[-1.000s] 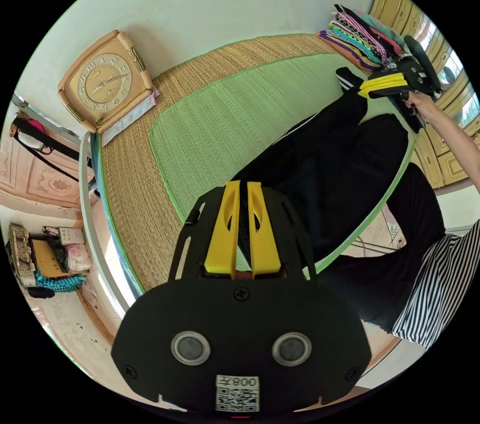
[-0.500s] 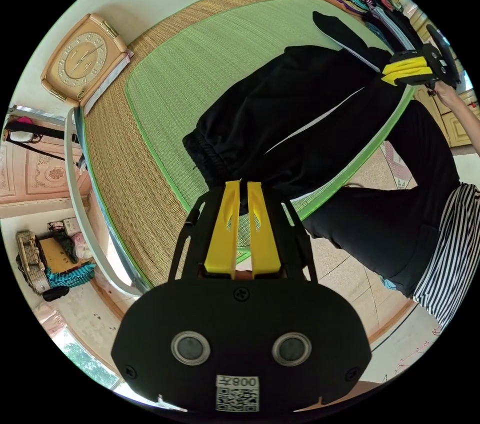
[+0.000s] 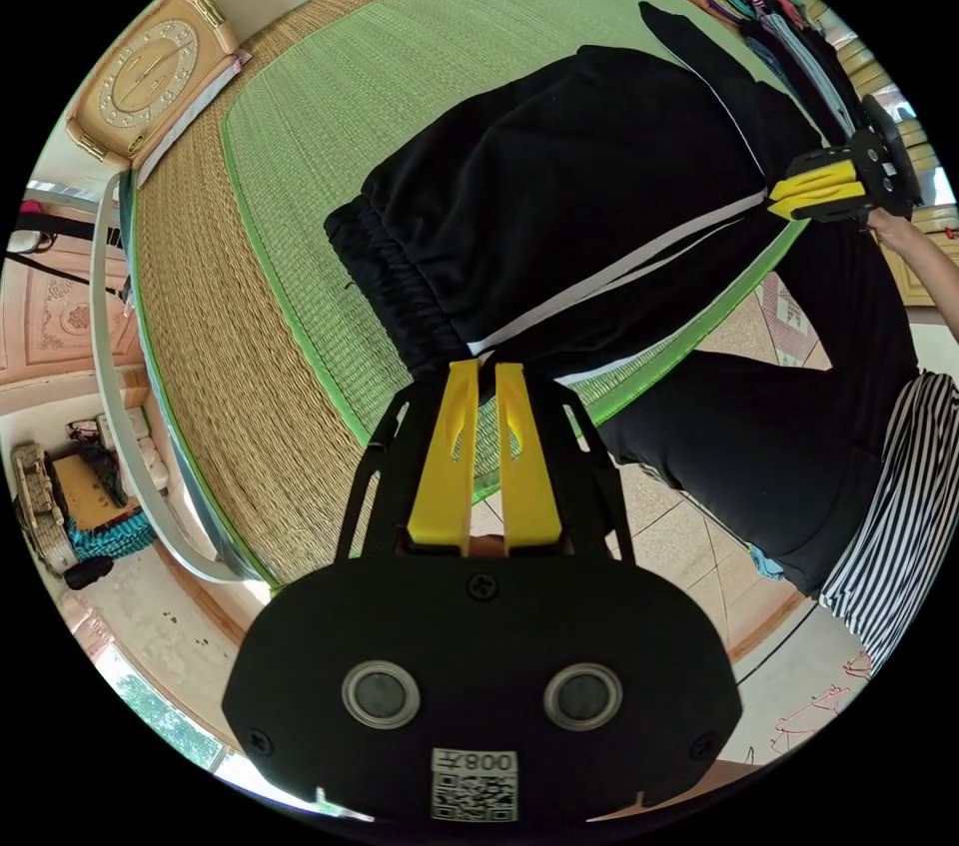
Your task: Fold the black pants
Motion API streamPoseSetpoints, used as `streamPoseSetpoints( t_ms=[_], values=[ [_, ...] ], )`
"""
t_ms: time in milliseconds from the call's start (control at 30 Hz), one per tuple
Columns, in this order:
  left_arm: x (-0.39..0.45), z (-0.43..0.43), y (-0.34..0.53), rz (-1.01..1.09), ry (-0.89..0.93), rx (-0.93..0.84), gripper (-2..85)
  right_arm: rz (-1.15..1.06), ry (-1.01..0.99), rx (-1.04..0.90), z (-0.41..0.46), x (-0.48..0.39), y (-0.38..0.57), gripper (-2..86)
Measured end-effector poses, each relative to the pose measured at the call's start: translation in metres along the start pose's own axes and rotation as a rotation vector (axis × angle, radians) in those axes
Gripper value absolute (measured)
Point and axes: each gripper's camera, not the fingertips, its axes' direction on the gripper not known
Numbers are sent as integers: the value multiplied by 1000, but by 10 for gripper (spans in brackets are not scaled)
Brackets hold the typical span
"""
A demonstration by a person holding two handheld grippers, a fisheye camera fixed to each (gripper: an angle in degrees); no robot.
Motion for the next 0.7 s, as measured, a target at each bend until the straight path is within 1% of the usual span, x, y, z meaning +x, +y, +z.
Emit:
streamPoseSetpoints(
  t_ms=[200,300,500,600,667,700],
  values=[
    [-10,11,14,-21,29,2,12,8,-7,18,-2,7,28,19],
    [-19,13,22,-54,73,3,17,14,-20,35,-9,11,45,22],
    [-30,6,59,-117,106,74,44,38,-29,76,-25,19,75,26],
    [-32,-4,85,-176,113,165,42,46,-30,93,-34,21,89,26],
    [-22,-13,98,-199,188,293,35,52,-25,106,-43,22,99,26],
    [-17,-14,98,-197,217,330,32,53,-24,110,-45,22,102,26]
  ],
)
